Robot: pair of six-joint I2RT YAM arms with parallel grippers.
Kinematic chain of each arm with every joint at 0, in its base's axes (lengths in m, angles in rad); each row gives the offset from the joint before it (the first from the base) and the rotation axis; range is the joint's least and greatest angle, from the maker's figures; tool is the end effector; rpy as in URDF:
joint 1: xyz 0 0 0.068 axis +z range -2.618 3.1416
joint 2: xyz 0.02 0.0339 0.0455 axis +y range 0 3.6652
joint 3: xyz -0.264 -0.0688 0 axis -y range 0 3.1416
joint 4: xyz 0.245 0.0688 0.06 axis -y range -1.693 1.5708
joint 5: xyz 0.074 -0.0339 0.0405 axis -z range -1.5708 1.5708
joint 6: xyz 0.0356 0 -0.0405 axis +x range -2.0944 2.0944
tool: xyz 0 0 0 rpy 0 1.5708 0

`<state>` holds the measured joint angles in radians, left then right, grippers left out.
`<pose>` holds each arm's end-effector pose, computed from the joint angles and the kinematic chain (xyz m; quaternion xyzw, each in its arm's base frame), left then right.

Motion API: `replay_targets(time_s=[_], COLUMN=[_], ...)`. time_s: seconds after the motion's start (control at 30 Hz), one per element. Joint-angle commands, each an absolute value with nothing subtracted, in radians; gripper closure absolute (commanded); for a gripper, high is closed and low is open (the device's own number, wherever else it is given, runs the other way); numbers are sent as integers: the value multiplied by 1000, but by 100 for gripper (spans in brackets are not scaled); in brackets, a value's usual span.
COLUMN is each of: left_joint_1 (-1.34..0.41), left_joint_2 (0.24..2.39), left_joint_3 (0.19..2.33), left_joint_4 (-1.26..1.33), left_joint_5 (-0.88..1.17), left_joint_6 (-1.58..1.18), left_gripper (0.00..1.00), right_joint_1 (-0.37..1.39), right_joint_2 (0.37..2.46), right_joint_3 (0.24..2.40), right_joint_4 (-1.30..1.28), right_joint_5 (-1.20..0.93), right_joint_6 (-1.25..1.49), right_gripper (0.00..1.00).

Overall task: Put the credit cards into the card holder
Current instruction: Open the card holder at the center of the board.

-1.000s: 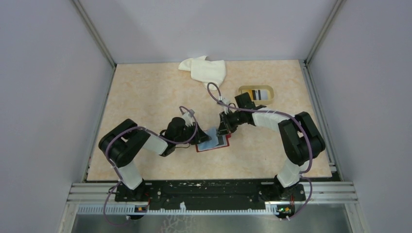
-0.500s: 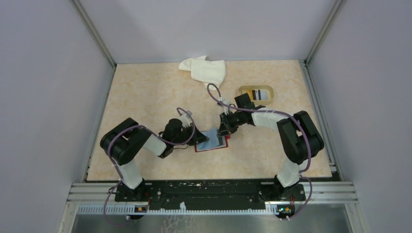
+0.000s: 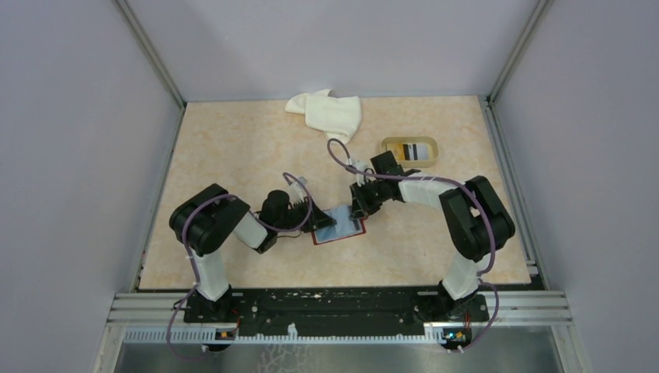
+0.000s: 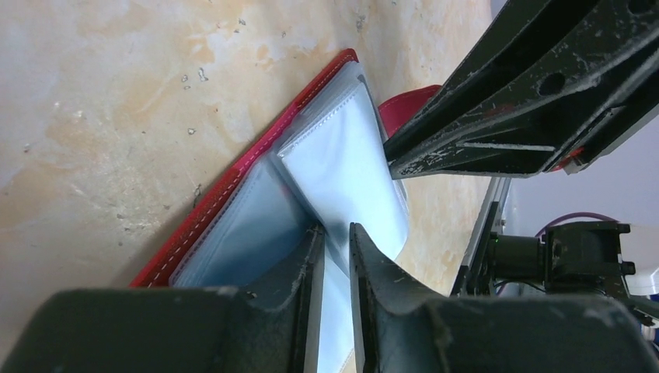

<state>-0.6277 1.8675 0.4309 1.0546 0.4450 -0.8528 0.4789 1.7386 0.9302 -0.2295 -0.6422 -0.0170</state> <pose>0.2240 -0.1815 0.0916 0.0320 0.8168 -0.5034 0.2800 0.2820 0.1704 0.1498 -0.3052 0.8670 0.3536 0.1735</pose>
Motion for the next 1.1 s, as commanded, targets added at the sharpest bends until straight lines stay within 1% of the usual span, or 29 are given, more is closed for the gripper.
replay_targets(time_s=[0.0,0.07,0.13,0.23,0.3,0.43,0.6,0.93,1.0,1.07], left_joint_1=[-647,-648,-647,-648,-647,-647,-647,-647,-647,-647], left_joint_2=[1904,1896,1891,1889,1892,1908,1913,1920,1922,1922], left_joint_3=[421,415,410,408,407,402,398,399,399,398], left_joint_4=[1040,1044,1044,1043,1048,1075,1088,1098,1100,1102], left_joint_5=[504,503,498,491,488,492,491,492,492,492], left_joint_6=[-860,-862,-862,-866,-871,-887,-896,-897,-899,-900], left_gripper=[74,73,73,74,74,76,76,74,73,73], right_joint_1=[560,577,589,591,591,593,606,616,621,628], right_joint_2=[1737,1709,1673,1613,1581,1568,1636,1712,1713,1708], right_joint_3=[952,957,954,945,935,926,956,975,976,977], right_joint_4=[-211,-215,-214,-209,-203,-213,-266,-279,-279,-279], right_joint_5=[-440,-400,-372,-326,-313,-378,-473,-427,-435,-444], right_joint_6=[-95,-119,-151,-196,-219,-255,-259,-214,-215,-213], right_gripper=[83,76,72,71,69,66,66,66,68,74])
